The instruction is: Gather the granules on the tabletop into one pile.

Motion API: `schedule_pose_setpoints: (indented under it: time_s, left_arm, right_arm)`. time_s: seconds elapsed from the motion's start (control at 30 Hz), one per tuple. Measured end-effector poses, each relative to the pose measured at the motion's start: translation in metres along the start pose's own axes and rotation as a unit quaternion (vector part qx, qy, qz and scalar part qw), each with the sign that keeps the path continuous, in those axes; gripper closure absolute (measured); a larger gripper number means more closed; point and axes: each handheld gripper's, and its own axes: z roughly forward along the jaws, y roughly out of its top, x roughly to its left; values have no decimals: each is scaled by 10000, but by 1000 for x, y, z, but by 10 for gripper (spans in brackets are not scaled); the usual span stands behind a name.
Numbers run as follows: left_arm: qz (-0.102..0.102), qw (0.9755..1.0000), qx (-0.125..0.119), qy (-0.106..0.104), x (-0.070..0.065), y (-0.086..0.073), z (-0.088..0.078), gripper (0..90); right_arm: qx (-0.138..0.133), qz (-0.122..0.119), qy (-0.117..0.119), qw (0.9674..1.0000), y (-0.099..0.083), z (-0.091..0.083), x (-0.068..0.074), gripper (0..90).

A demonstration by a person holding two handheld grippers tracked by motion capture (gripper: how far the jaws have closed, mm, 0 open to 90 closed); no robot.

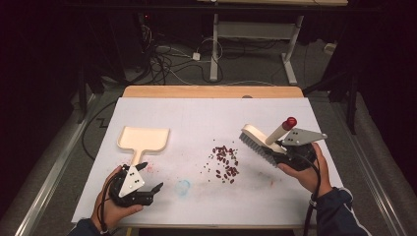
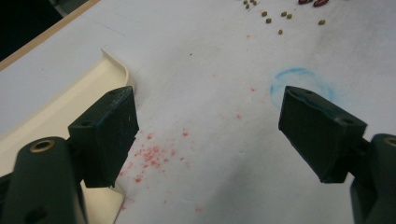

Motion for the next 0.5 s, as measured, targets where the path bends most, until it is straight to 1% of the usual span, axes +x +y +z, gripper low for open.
schedule_pose_setpoints:
  time_s: [0.07, 0.13, 0.2, 0.3, 0.4, 0.43, 0.5]
  left_arm:
    - [-19, 10000, -9, -8, 0, 0, 0, 191]
    - [-91, 10000, -21, -35, 1, -3, -1, 191]
    - [-95, 9999, -11, -45, 1, -4, -1, 191]
    - [-107, 9999, -49, -97, 2, -3, -1, 190]
    - [-94, 9999, -64, -109, 1, -2, 0, 191]
    - [-99, 9998, -27, -140, 0, -2, 2, 191]
    - [-68, 9999, 43, -131, 0, -2, 3, 191]
  right_arm:
    - [42, -15, -59, 10000, 1, 2, -1, 672]
    - [53, -28, -125, 9999, 2, 5, -2, 672]
    - [67, 12, -119, 9999, 3, 8, -4, 672]
    - [147, 37, -267, 9995, 4, 14, -5, 672]
    - [241, -25, -442, 9987, 3, 19, -7, 672]
    - [291, -68, -512, 9982, 2, 22, -7, 673]
    - [334, -106, -665, 9972, 1, 27, -10, 673]
